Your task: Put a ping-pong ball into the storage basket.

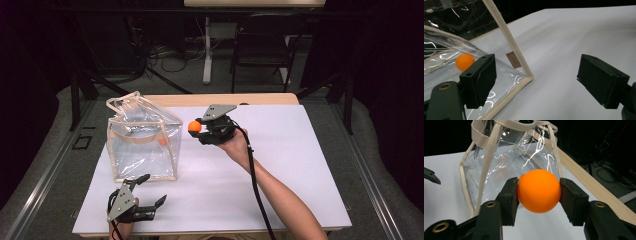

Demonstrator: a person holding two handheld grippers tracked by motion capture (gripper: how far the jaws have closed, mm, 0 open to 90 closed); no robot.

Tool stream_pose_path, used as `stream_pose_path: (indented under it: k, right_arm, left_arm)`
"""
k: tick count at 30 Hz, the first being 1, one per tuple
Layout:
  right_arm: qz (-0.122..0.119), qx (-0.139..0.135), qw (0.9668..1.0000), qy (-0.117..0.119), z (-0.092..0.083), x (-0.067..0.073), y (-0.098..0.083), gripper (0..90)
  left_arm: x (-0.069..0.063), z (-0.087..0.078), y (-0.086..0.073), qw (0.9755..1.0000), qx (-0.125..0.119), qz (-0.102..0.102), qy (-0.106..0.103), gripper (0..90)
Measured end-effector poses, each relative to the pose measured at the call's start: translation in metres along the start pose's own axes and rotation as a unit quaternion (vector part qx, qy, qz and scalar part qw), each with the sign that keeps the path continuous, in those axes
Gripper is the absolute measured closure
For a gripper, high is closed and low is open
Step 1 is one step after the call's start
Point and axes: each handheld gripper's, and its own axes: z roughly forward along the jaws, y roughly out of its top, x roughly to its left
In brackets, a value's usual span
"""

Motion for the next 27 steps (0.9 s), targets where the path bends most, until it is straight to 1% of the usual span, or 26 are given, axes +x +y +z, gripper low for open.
stream_pose_path:
  k: [16, 27]
  right_arm:
    - [-0.011, 0.002, 0.9999, -0.004, -0.002, -0.002, 0.012, 50.8]
    - [-0.009, 0.005, 0.9999, -0.004, -0.004, -0.005, 0.019, 50.8]
  left_arm:
    - [0.0, 0.0, 0.0, 1.0, -0.001, 0.0, 0.001, 15.7]
    - [0.0, 0.0, 0.0, 1.0, -0.001, 0.001, 0.001, 15.7]
